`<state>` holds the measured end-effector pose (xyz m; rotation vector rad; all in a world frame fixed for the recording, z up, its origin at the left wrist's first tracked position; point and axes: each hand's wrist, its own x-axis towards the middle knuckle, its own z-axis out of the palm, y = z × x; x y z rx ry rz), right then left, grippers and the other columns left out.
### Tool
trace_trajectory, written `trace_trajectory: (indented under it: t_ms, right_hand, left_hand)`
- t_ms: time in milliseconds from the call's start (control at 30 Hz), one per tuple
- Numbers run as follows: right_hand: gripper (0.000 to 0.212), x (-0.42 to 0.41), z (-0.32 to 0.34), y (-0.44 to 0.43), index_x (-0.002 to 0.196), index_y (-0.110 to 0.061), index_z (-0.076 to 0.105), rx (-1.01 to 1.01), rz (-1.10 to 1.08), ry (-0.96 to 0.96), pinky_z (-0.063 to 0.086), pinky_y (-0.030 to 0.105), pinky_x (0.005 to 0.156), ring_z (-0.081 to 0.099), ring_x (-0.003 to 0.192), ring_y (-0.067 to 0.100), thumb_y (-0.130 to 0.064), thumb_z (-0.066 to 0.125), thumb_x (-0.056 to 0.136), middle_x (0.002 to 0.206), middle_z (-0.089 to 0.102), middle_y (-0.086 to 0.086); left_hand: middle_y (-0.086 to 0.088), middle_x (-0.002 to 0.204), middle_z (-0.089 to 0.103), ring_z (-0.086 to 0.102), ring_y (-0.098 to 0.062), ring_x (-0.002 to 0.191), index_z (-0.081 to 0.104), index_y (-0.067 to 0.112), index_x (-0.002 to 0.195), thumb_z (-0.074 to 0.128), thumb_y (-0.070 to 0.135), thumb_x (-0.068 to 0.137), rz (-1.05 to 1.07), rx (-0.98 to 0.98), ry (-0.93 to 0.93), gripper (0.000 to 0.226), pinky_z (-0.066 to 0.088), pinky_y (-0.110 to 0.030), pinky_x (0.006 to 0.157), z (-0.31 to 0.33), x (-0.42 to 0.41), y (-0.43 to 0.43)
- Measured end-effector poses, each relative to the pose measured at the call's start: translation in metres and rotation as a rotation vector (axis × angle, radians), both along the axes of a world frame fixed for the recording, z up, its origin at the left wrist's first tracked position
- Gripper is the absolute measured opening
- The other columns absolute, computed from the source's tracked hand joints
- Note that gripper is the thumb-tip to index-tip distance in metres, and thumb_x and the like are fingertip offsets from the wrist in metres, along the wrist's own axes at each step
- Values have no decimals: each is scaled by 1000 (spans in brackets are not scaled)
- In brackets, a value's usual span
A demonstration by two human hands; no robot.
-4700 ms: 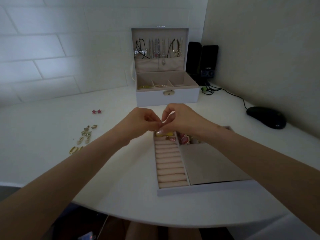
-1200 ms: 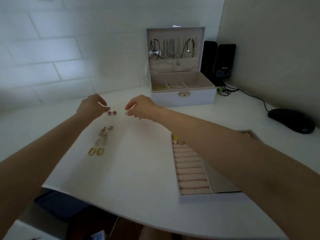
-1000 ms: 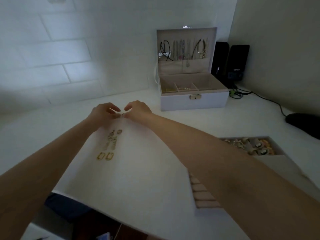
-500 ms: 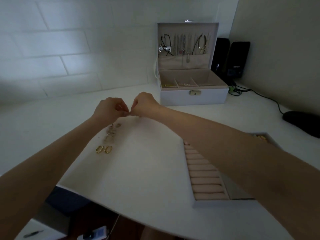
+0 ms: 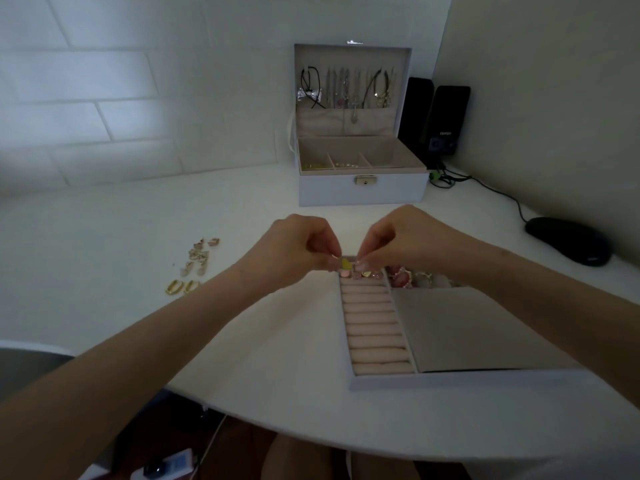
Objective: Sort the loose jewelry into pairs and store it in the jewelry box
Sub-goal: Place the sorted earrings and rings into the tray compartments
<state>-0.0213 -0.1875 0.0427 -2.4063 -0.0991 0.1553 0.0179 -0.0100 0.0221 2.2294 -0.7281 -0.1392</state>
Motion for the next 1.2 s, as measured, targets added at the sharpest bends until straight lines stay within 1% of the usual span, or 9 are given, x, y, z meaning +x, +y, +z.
trace_trajectory:
  t_ms: [67, 167, 267, 533, 733, 900, 1000, 1133, 1200]
  right_hand:
    - [6, -7, -4, -6, 69, -19, 73, -8, -24, 45, 47, 19, 56, 56, 54, 2, -18, 79, 72, 63, 67, -4]
    - [8, -10, -8, -10, 73, -17, 75, -37, -56, 85, 41, 17, 52, 54, 53, 2, -22, 81, 70, 59, 63, -3]
    - [13, -10, -10, -9, 79, -13, 77, -55, -69, 112, 36, 15, 47, 48, 49, 1, -22, 81, 70, 56, 58, -5]
    - [7, -6, -10, -5, 70, -20, 73, -120, -69, 103, 40, 21, 57, 53, 65, 8, -21, 80, 70, 62, 60, -6]
    - [9, -2, -12, -2, 79, -18, 74, -253, -94, 58, 47, 26, 66, 62, 78, 16, -20, 79, 72, 73, 64, -2]
    - [15, -1, -10, -3, 87, -12, 75, -270, -104, 54, 55, 32, 75, 65, 82, 18, -19, 77, 74, 77, 67, 2]
    - [7, -1, -9, -2, 79, -12, 73, -268, -103, 47, 57, 37, 81, 66, 82, 19, -16, 77, 74, 80, 69, 4]
    - [22, -1, -10, 0, 64, -22, 59, -273, -83, 0, 57, 35, 77, 65, 77, 16, -13, 75, 76, 74, 62, -4]
    - [21, -3, -7, -2, 66, -24, 60, -222, -63, -31, 54, 27, 67, 63, 67, 12, -14, 75, 76, 68, 59, -7]
  left_hand:
    - [4, 74, 66, 58, -4, 68, 67, 14, 81, 76, 12, 74, -26, 21, 6, 12, 45, -19, 68, -2, -5, -8]
    - [4, 76, 66, 58, -2, 68, 66, 18, 80, 76, 15, 74, -33, 79, -8, 12, 46, -19, 69, -4, -8, -16]
    - [14, 70, 60, 54, 2, 66, 63, 21, 79, 74, 17, 76, -27, 148, -19, 12, 45, -19, 69, -6, -10, -21]
    - [14, 70, 61, 52, -1, 68, 57, 31, 68, 71, 12, 76, -5, 263, -108, 25, 49, -28, 76, -5, -11, -29]
    - [5, 88, 69, 59, -14, 89, 67, 23, 83, 69, 16, 78, 15, 358, -169, 8, 49, -30, 79, -2, -15, -35]
    - [6, 92, 65, 56, -13, 91, 68, 23, 89, 70, 24, 80, 52, 407, -215, 9, 39, -24, 71, -4, -14, -36]
    - [9, 85, 56, 50, -11, 85, 65, 22, 87, 69, 25, 80, 57, 401, -218, 9, 37, -25, 69, -5, -12, -35]
    - [8, 86, 59, 48, -11, 80, 59, 23, 83, 67, 25, 82, 51, 377, -224, 8, 38, -27, 69, -6, -12, -36]
    - [5, 92, 64, 52, -13, 85, 63, 22, 86, 63, 25, 85, 57, 331, -246, 4, 40, -27, 71, -5, -13, -33]
